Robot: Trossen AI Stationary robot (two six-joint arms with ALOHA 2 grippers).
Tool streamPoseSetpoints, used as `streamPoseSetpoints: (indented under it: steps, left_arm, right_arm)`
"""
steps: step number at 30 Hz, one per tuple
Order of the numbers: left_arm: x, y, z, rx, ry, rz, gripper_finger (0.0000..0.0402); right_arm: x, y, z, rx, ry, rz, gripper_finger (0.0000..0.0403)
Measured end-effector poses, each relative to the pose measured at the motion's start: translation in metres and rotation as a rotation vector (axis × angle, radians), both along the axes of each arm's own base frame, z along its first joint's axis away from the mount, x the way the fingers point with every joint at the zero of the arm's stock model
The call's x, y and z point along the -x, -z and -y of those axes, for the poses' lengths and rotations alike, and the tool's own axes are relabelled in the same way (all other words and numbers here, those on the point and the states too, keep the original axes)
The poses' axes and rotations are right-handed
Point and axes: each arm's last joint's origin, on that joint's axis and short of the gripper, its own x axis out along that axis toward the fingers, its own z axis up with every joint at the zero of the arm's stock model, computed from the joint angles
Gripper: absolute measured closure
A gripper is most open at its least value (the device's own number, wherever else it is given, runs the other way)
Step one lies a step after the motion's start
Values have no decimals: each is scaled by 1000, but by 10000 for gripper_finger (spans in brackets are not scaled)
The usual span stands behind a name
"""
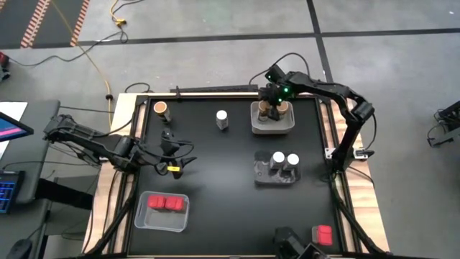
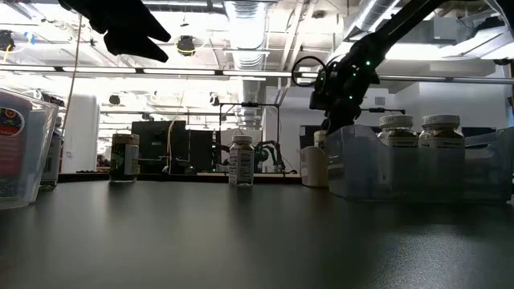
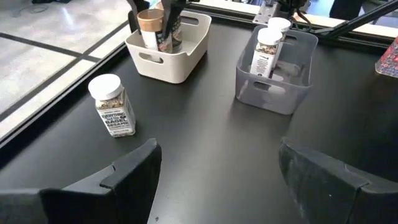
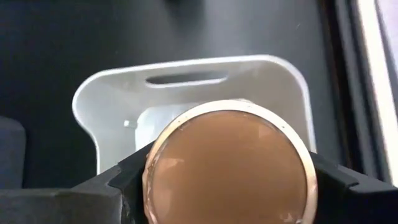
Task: Sort spices by type
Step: Put the bottom gold spice bottle in the gray bin
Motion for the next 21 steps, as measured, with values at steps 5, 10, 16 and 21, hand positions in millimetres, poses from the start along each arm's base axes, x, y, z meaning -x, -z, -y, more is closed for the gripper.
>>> streamPoseSetpoints:
  steps: [5, 10, 16, 21]
  left_arm:
    - [0, 0, 0, 0, 0, 0, 93]
    - [0, 0, 0, 0, 0, 0, 93]
    - [0, 0, 0, 0, 0, 0, 93]
    - [0, 0, 0, 1, 0, 0, 93]
  right_arm:
    - [2, -1, 5, 23, 17, 17, 92]
    - [3, -1, 5, 28, 20, 5, 89]
    - [3, 3, 5, 44, 8, -3, 87]
    - [5, 8, 3, 30, 6, -19, 86]
